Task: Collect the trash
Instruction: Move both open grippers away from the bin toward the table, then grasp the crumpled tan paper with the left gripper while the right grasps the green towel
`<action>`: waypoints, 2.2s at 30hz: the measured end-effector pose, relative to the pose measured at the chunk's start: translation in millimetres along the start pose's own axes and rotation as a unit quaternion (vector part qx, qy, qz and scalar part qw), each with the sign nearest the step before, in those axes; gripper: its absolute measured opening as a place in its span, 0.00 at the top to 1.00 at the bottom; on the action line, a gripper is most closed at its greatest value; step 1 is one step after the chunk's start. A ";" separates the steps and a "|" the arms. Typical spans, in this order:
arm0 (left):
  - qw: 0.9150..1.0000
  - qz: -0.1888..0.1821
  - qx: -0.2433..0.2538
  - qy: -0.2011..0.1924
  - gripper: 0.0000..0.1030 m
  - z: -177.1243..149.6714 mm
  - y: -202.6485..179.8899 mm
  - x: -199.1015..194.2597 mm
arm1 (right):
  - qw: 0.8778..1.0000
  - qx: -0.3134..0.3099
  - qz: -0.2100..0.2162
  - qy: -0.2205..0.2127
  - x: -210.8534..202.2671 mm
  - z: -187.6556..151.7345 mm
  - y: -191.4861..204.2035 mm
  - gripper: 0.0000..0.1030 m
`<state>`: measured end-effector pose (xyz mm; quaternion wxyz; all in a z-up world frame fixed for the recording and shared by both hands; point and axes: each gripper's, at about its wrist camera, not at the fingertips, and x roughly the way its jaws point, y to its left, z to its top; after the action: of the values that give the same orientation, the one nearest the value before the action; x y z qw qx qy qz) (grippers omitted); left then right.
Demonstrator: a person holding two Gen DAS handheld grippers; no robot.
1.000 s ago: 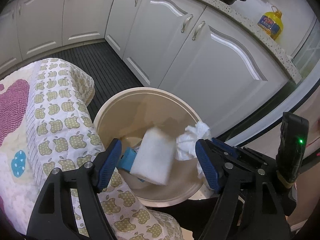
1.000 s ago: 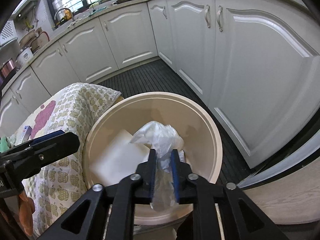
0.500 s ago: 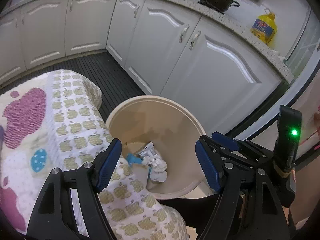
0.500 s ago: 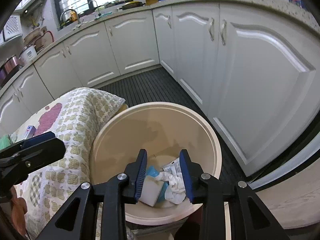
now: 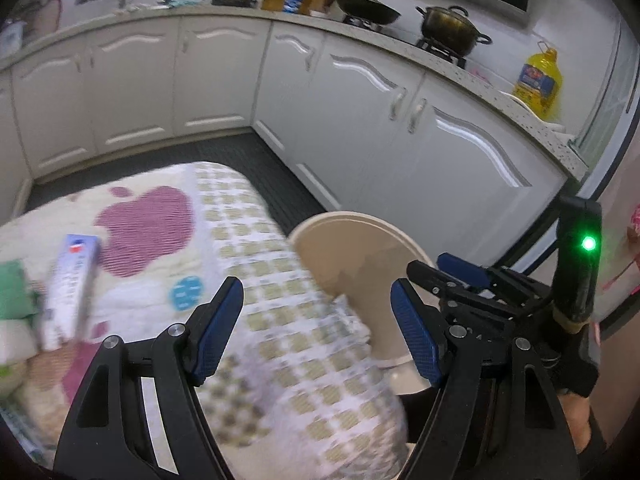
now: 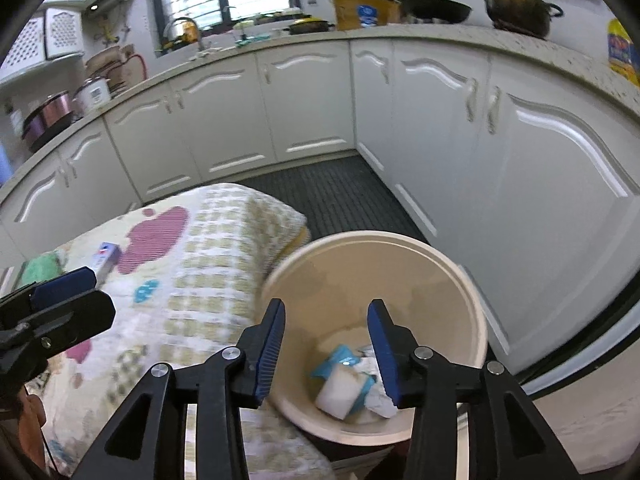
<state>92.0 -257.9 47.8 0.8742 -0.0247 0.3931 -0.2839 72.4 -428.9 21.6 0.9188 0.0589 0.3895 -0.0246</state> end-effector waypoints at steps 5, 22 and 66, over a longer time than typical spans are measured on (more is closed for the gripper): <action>0.999 0.040 -0.005 -0.014 0.27 -11.1 23.0 -25.4 | 0.999 -0.027 0.030 0.000 -3.7 1.8 41.8 0.59; 0.985 0.137 -0.096 -0.039 0.27 -69.8 142.6 -129.6 | 0.983 -0.095 0.154 0.028 5.8 -2.1 170.0 0.51; 0.961 0.181 -0.209 0.003 0.78 -96.1 354.1 -122.6 | 0.914 -0.199 0.350 0.046 56.3 43.0 314.8 0.87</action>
<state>128.5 119.3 -30.3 0.8854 -0.1341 0.4440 -0.0328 170.8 -122.1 38.9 0.8423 0.0088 0.3826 0.3797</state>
